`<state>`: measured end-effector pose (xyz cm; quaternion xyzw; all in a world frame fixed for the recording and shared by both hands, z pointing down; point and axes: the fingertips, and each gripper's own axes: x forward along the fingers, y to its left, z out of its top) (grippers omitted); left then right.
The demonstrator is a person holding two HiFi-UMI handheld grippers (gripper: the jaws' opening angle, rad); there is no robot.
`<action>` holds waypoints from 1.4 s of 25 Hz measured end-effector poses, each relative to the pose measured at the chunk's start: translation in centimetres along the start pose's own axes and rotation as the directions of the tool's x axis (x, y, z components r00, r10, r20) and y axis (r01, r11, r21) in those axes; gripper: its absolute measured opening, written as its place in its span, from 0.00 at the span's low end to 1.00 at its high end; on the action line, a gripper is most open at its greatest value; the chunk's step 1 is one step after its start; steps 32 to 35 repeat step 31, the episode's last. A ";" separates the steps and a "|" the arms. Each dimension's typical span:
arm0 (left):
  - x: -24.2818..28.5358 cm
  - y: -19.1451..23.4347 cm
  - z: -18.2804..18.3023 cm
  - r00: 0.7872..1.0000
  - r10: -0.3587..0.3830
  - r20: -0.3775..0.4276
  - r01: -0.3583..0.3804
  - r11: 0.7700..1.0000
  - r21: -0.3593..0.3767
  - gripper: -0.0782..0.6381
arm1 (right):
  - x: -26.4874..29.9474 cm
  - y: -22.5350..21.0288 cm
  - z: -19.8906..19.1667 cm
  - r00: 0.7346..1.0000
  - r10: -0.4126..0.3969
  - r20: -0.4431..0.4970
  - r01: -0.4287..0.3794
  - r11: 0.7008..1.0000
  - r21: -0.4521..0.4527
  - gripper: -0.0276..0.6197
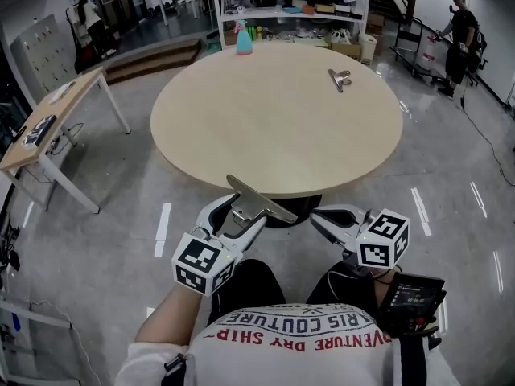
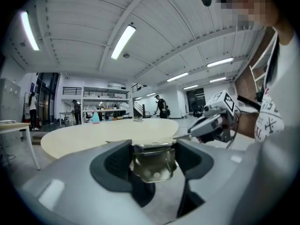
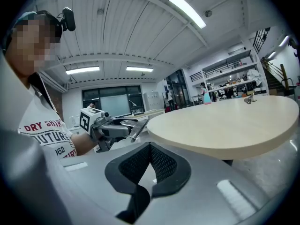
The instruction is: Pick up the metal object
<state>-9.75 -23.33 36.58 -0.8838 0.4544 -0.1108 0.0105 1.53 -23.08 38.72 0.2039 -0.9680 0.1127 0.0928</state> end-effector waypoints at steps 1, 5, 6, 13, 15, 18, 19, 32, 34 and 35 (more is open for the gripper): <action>-0.1 0.0 0.1 1.000 -0.001 0.002 0.001 1.000 -0.004 0.50 | 0.0 0.0 0.0 1.000 -0.001 -0.003 0.001 1.000 -0.004 0.05; -0.1 0.0 0.4 1.000 -0.003 0.007 0.003 1.000 -0.011 0.50 | -0.1 0.0 0.4 1.000 -0.009 0.009 0.009 1.000 -0.006 0.05; -0.1 0.0 0.5 1.000 -0.004 0.010 0.004 1.000 -0.019 0.50 | -0.2 0.0 0.5 1.000 -0.007 0.013 0.007 1.000 -0.006 0.05; 0.0 0.0 0.6 1.000 -0.014 0.014 0.014 0.999 -0.041 0.50 | -0.1 0.1 0.6 1.000 -0.002 0.010 0.002 1.000 -0.015 0.05; 0.0 0.0 0.7 1.000 -0.016 0.014 0.016 0.999 -0.042 0.50 | -0.1 0.3 0.7 1.000 0.000 0.009 0.000 1.000 -0.017 0.05; 0.1 0.1 0.7 1.000 -0.020 0.013 0.021 0.998 -0.052 0.50 | 0.0 0.4 0.9 1.000 0.002 0.011 -0.002 1.000 -0.021 0.05; 0.1 0.1 0.6 1.000 -0.023 0.012 0.023 0.998 -0.056 0.50 | 0.0 0.4 0.9 1.000 0.001 0.012 -0.001 1.000 -0.022 0.05; 0.0 -0.2 0.8 0.999 -0.043 0.008 0.043 0.996 -0.076 0.50 | 0.1 0.5 0.8 1.000 0.001 0.013 -0.001 1.000 -0.021 0.05; 0.0 -0.2 0.8 0.999 -0.043 0.008 0.043 0.996 -0.076 0.50 | 0.1 0.5 0.8 1.000 0.001 0.013 -0.001 1.000 -0.021 0.05; 0.0 -0.2 0.8 0.999 -0.043 0.008 0.043 0.996 -0.076 0.50 | 0.1 0.5 0.8 1.000 0.001 0.013 -0.001 1.000 -0.021 0.05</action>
